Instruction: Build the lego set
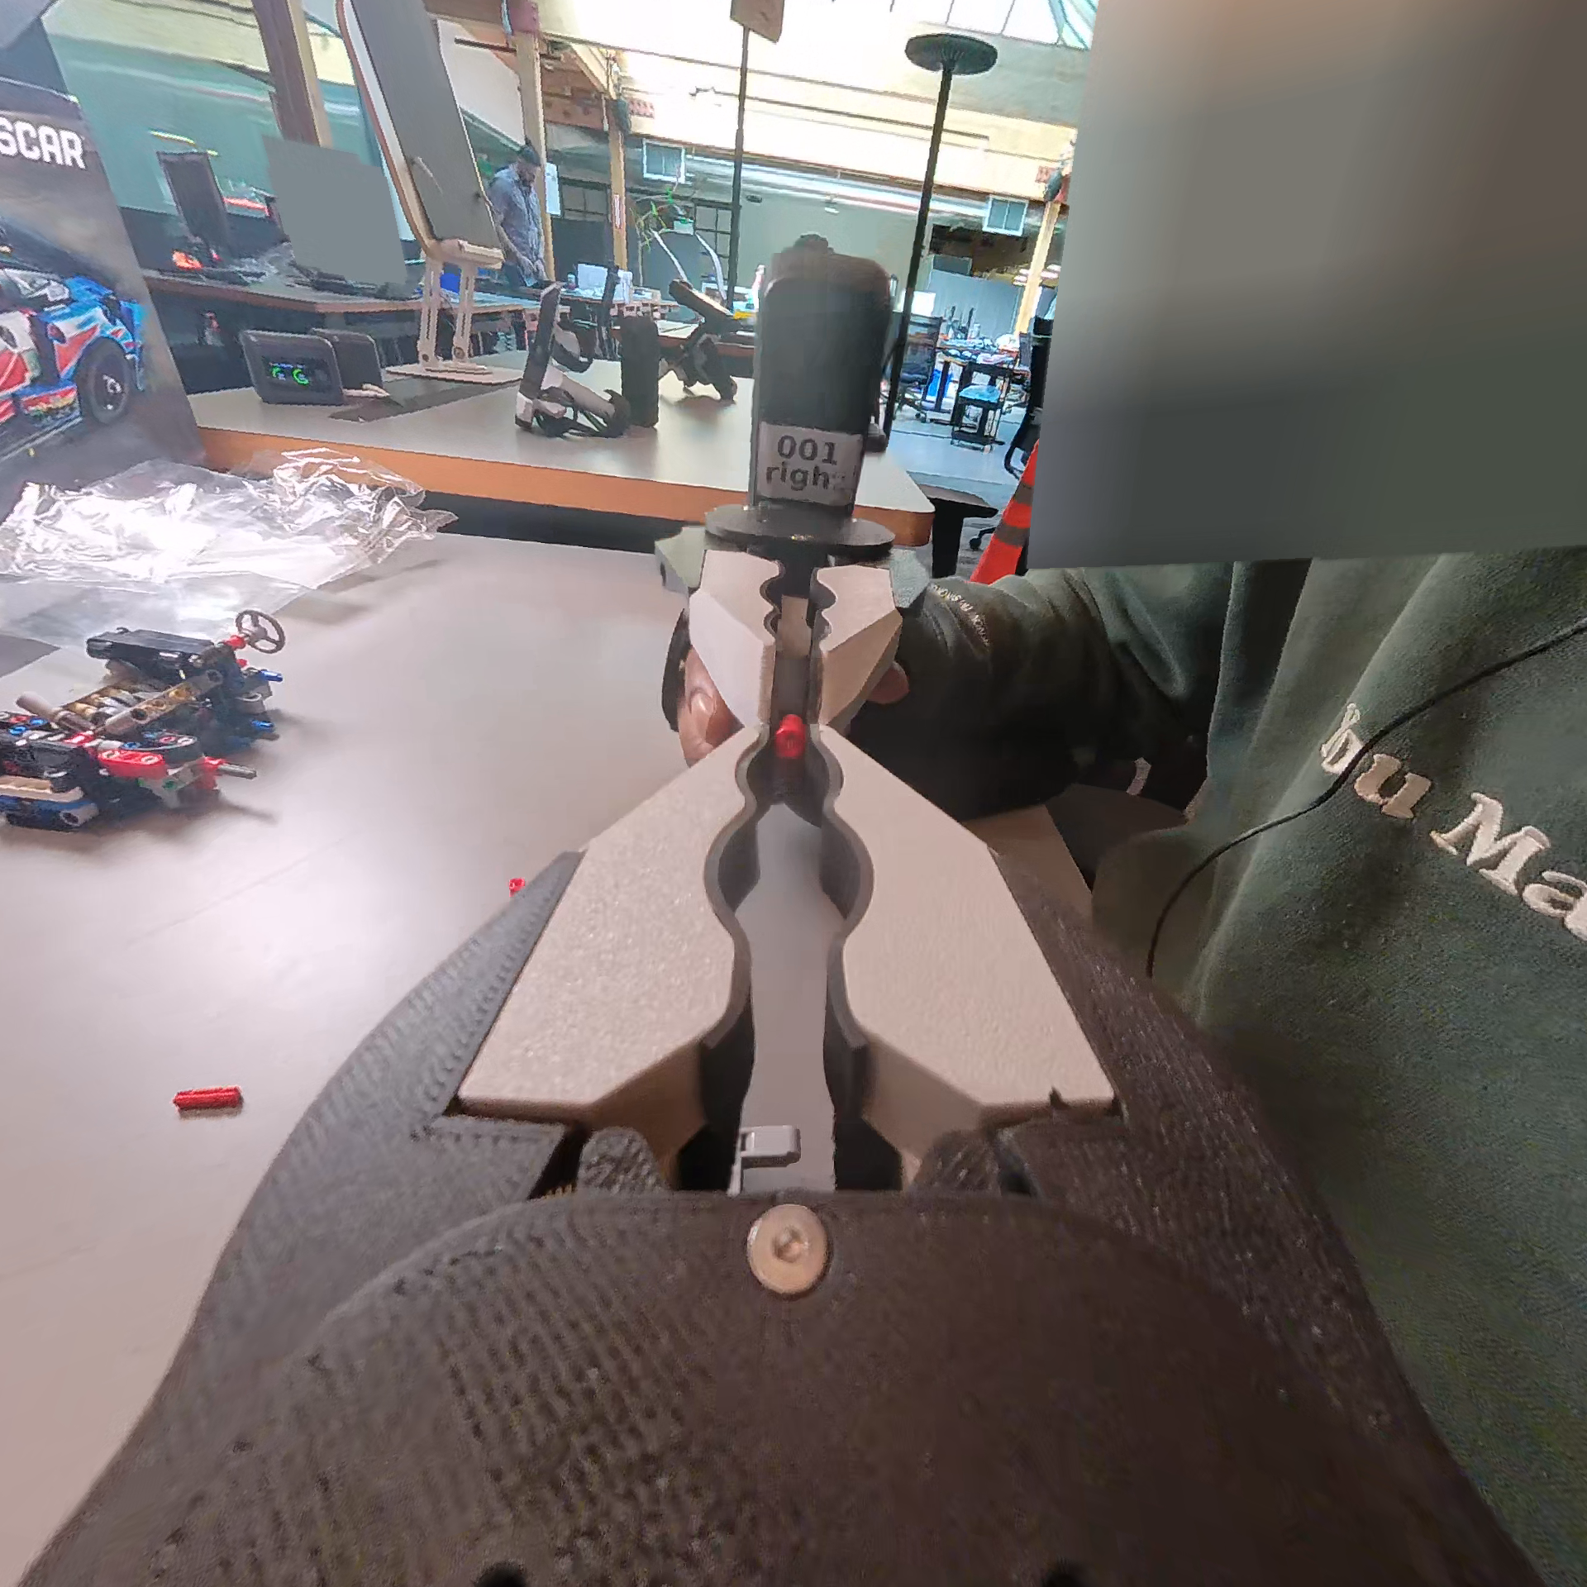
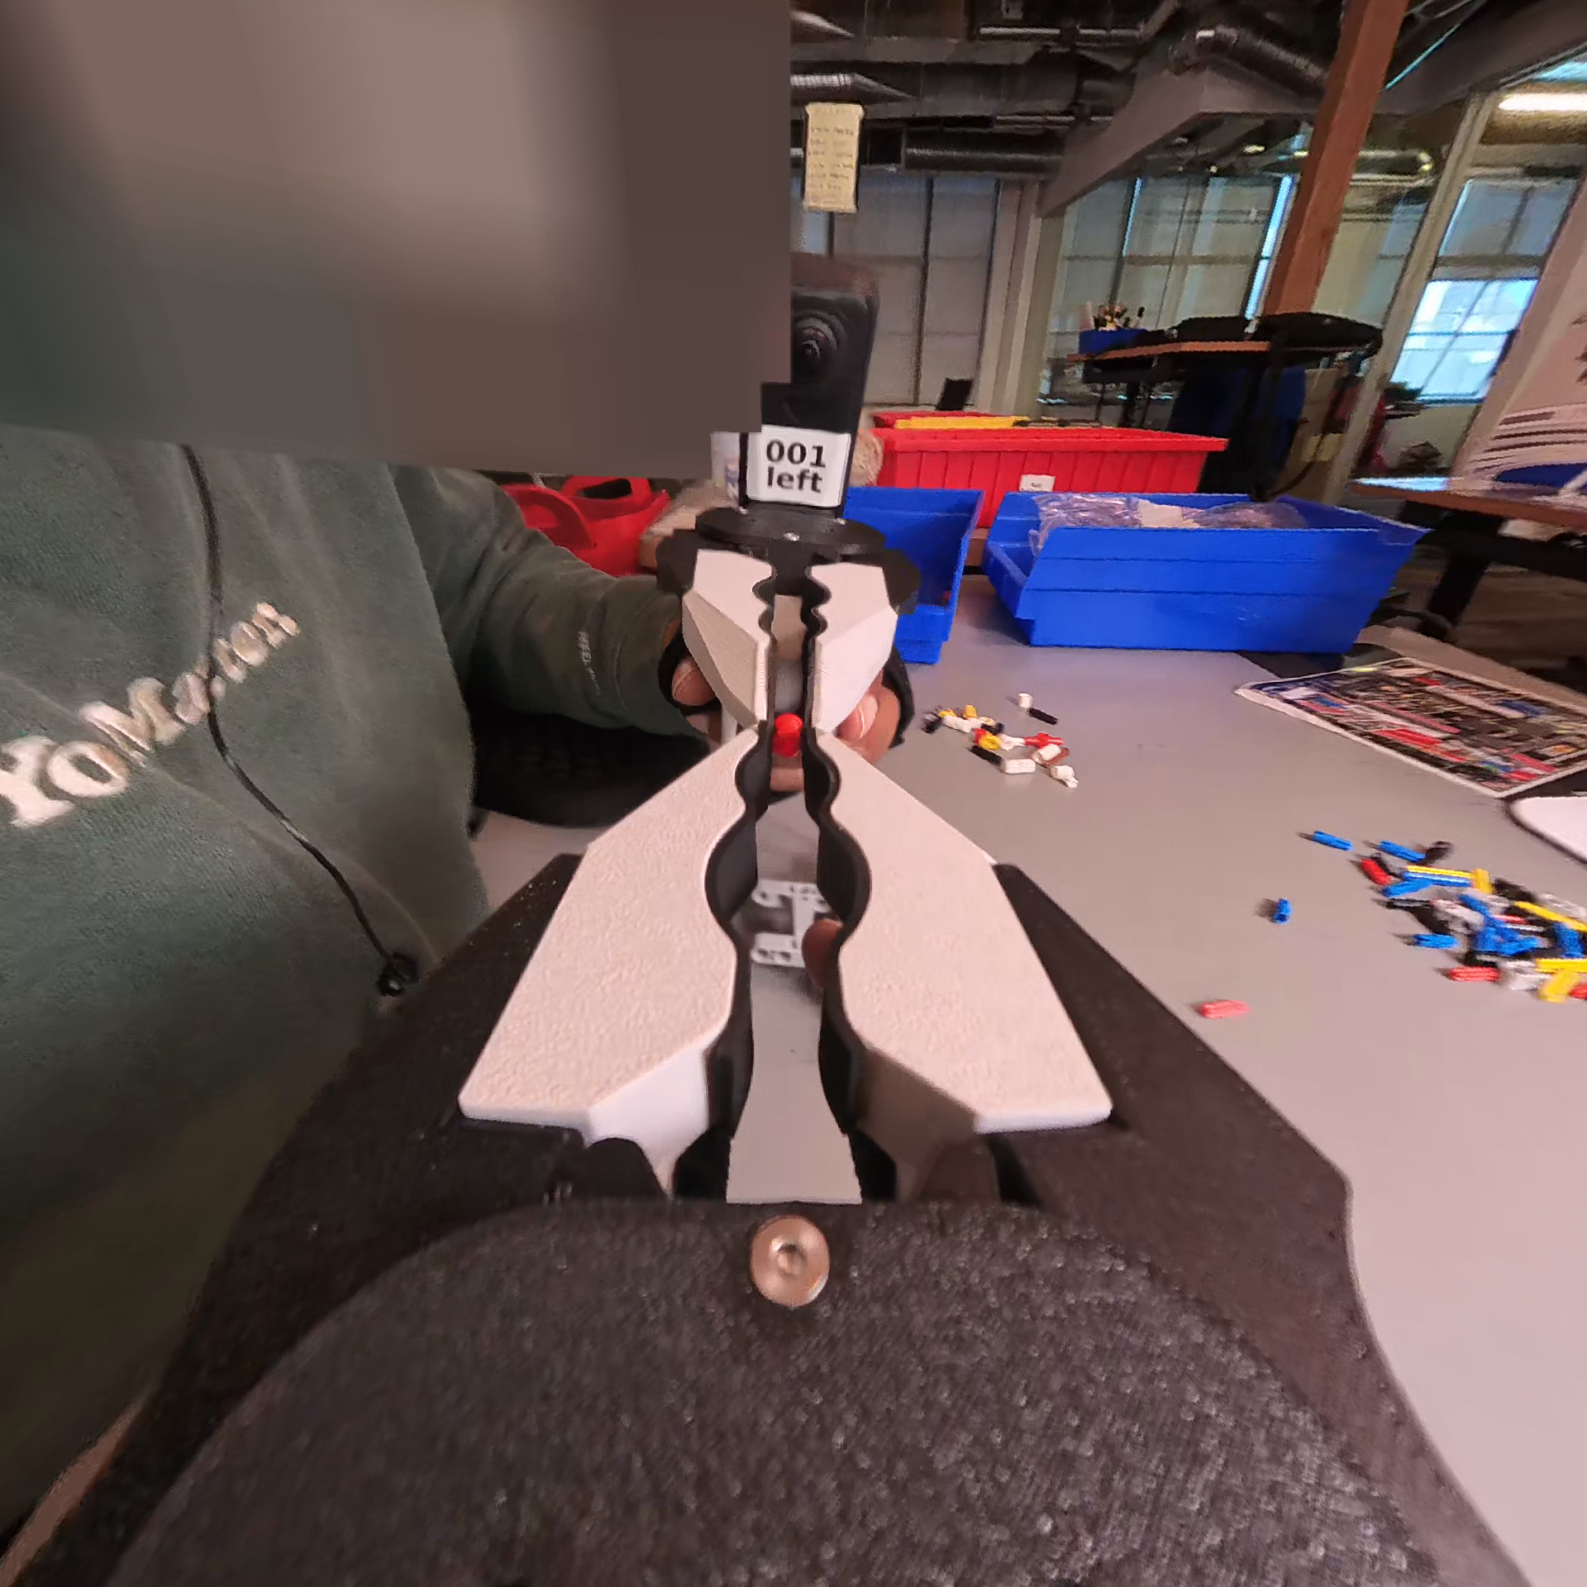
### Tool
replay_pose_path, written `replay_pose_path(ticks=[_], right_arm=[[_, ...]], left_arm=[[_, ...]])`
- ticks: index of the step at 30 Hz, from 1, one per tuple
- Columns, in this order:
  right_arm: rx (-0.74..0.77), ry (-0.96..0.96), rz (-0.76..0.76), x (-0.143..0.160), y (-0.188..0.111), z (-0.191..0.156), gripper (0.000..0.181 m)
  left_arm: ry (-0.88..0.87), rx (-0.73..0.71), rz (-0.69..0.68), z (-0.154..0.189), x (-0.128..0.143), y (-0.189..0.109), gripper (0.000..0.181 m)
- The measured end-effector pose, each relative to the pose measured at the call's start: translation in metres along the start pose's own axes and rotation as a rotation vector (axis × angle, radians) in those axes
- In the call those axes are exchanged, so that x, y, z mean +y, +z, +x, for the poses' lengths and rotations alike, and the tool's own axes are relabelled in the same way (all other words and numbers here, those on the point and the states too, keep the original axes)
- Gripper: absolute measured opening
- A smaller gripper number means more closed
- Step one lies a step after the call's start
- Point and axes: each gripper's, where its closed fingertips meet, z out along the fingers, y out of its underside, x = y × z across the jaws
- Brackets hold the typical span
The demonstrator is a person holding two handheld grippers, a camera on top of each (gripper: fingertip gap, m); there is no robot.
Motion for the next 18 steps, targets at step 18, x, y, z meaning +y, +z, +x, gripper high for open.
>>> replay_pose_path(ticks=[18], right_arm=[[-0.229, 0.408, 0.385, -0.050, -0.029, 0.005, 0.005]], left_arm=[[-0.068, -0.135, -0.061, -0.031, 0.011, -0.014, 0.013]])
